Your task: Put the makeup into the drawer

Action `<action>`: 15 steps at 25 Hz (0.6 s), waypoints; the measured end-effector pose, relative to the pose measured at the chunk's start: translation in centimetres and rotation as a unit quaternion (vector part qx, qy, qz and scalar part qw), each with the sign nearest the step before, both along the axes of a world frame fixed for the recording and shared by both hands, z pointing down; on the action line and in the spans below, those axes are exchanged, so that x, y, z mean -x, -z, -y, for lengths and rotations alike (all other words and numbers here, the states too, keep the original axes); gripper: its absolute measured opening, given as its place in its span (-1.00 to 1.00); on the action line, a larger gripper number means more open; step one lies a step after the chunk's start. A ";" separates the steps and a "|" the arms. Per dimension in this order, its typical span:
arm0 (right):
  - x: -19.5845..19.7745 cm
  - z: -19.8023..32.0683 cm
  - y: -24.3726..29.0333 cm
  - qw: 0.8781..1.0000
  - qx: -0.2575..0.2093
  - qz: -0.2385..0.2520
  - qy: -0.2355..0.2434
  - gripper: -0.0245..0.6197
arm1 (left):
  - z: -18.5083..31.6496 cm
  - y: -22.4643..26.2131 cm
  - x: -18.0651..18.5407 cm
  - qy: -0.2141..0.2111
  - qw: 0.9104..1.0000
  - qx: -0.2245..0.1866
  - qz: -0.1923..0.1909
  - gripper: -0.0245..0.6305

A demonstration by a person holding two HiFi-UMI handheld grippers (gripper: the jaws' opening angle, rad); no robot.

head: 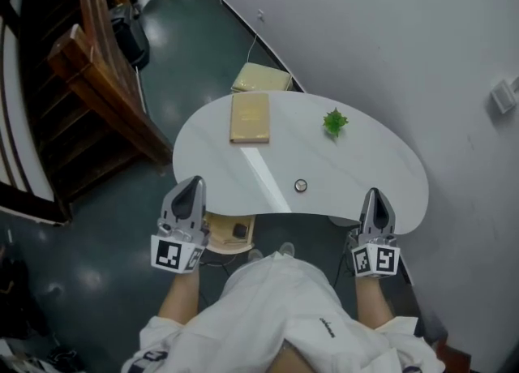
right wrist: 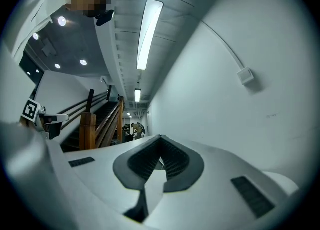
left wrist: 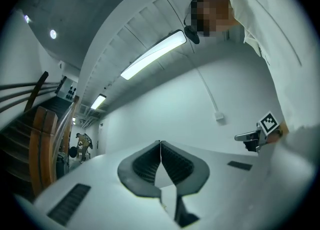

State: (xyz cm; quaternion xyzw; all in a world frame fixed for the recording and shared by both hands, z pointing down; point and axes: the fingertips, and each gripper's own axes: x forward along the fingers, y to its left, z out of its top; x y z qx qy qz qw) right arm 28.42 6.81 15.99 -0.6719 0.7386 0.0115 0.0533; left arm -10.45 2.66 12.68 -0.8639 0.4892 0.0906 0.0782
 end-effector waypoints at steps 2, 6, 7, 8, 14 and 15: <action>-0.6 -0.3 0.1 1.000 0.000 0.002 -0.006 -0.87 | -0.1 0.4 0.1 0.007 1.000 -0.002 0.000 -0.84; -1.1 -0.3 0.1 1.000 -0.002 0.005 -0.007 -0.87 | 0.2 0.9 0.0 0.013 1.000 0.000 0.001 -0.84; -1.0 -0.2 0.1 1.000 -0.002 0.004 -0.005 -0.87 | 0.3 0.8 0.0 0.014 1.000 0.000 0.002 -0.84; -0.9 -0.1 0.0 1.000 -0.002 0.004 -0.003 -0.87 | 0.3 0.7 -0.1 0.013 1.000 0.000 0.003 -0.84; -1.3 0.1 -0.2 1.000 -0.001 -0.001 -0.002 -0.87 | 0.4 0.5 -0.7 0.011 1.000 0.006 0.003 -0.84; -1.2 0.2 -0.2 1.000 -0.001 0.000 -0.001 -0.87 | 0.5 0.5 -0.8 0.011 1.000 0.008 0.004 -0.84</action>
